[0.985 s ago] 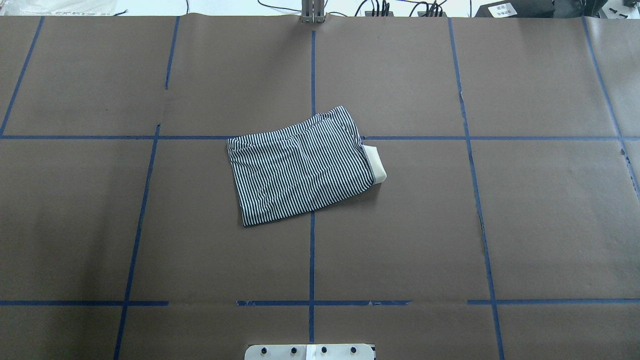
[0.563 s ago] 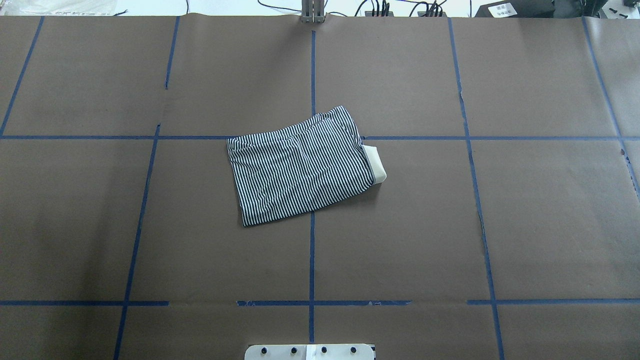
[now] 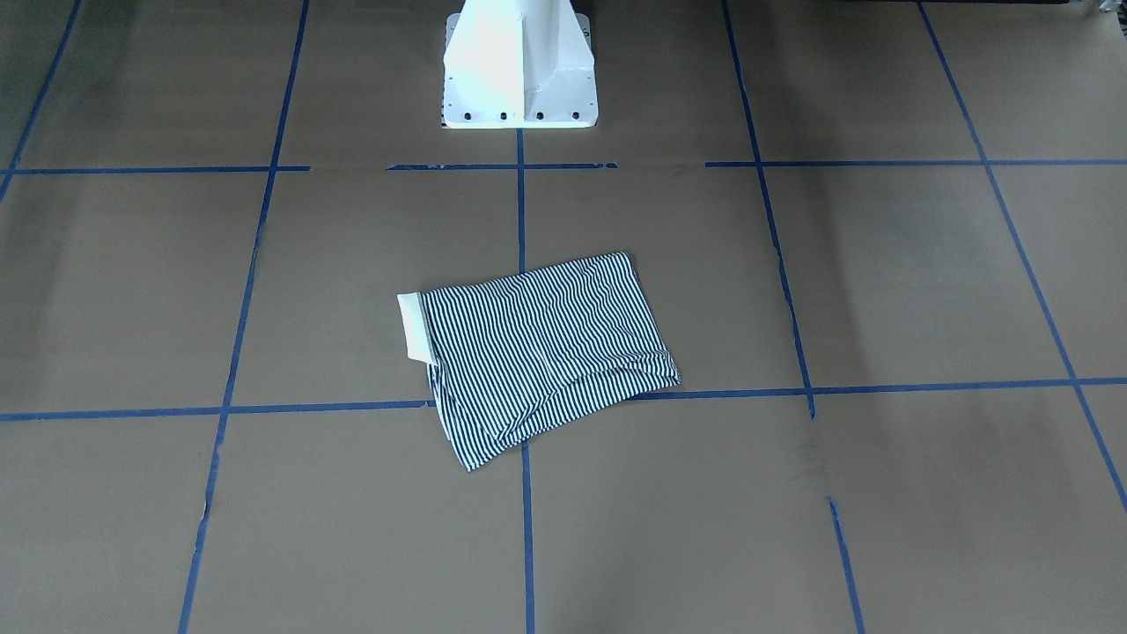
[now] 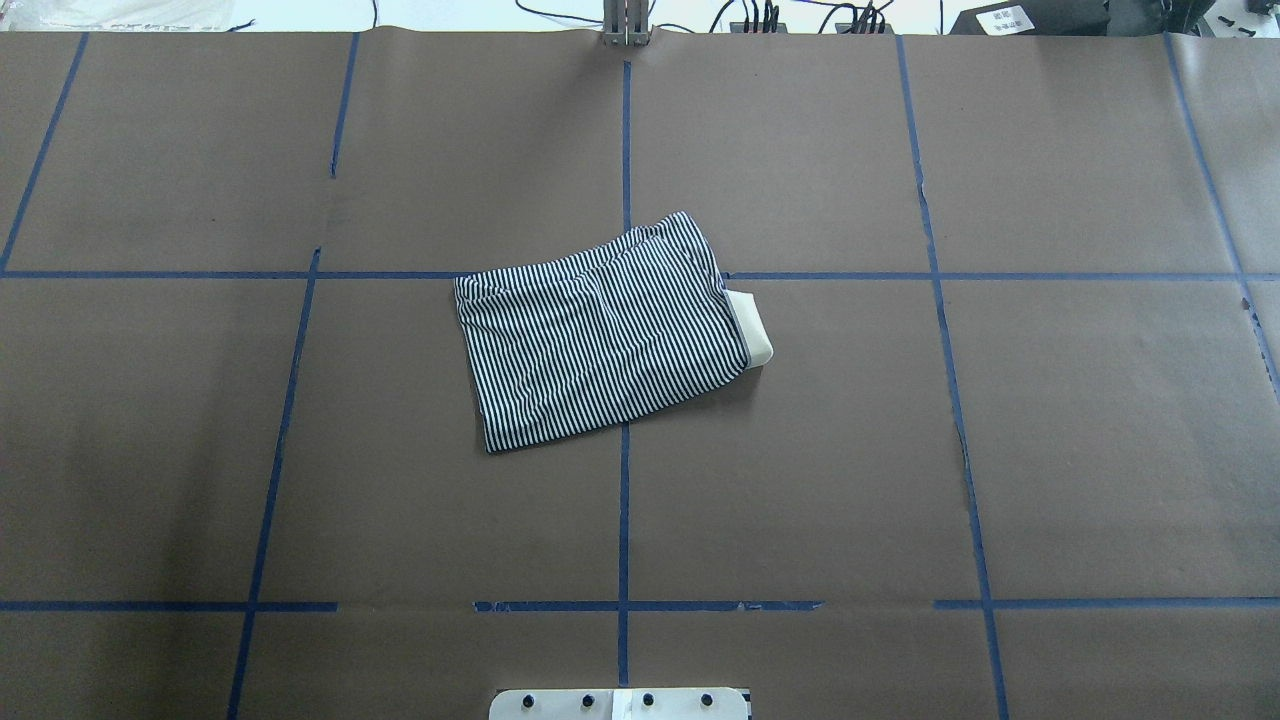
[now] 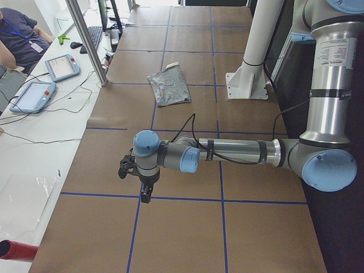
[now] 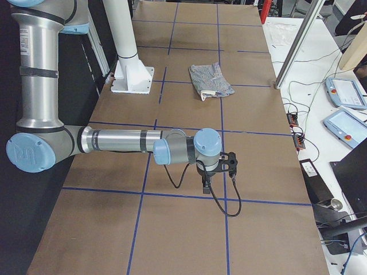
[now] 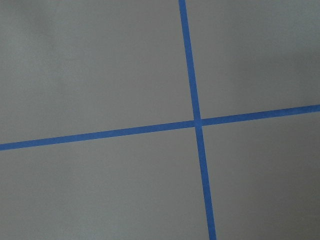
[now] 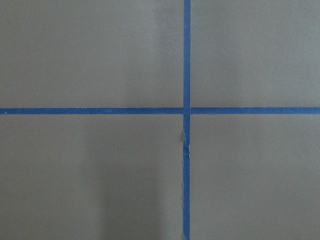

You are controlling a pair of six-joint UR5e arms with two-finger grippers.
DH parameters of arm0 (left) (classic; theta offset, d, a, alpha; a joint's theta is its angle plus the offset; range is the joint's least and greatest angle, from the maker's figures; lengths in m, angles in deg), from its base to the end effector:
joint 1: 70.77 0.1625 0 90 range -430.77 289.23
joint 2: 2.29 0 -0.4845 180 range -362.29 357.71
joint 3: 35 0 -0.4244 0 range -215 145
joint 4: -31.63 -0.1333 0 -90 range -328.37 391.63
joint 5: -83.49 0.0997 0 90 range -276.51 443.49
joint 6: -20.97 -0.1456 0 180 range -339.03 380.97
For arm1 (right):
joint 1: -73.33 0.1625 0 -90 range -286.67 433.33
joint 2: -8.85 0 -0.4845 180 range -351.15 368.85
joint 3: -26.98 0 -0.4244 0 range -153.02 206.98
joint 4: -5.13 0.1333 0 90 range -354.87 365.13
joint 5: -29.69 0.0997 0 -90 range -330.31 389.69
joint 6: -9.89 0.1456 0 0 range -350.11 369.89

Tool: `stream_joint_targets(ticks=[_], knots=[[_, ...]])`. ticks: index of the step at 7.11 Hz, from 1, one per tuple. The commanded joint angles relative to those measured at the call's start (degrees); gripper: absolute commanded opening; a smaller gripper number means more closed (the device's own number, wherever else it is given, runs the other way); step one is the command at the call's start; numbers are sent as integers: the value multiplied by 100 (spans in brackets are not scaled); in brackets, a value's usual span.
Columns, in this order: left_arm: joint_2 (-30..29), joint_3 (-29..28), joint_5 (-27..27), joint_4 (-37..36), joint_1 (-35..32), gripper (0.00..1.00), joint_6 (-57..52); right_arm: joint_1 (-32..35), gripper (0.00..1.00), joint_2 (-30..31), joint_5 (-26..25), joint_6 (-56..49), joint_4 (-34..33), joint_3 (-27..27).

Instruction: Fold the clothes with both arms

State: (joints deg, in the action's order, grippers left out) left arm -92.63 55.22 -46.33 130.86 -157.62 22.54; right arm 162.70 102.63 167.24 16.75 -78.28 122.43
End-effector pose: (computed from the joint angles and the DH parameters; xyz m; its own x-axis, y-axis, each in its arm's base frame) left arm -0.0101 -0.5459 0.7361 0.7621 0.1239 -0.6355 -0.0333 0.9877 0.1527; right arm 0.0203 -0.5053 0.7165 0.6702 0.0056 0.7421 -0.0697 0.9960 0.0554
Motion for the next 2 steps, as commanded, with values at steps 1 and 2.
stream_joint_targets(ticks=[1, 2], knots=[[-1, 4, 0, 0, 1, 100, -8, 2, 100, 0, 0, 0, 9, 0], [-1, 4, 0, 0, 1, 100, -8, 2, 100, 0, 0, 0, 9, 0]])
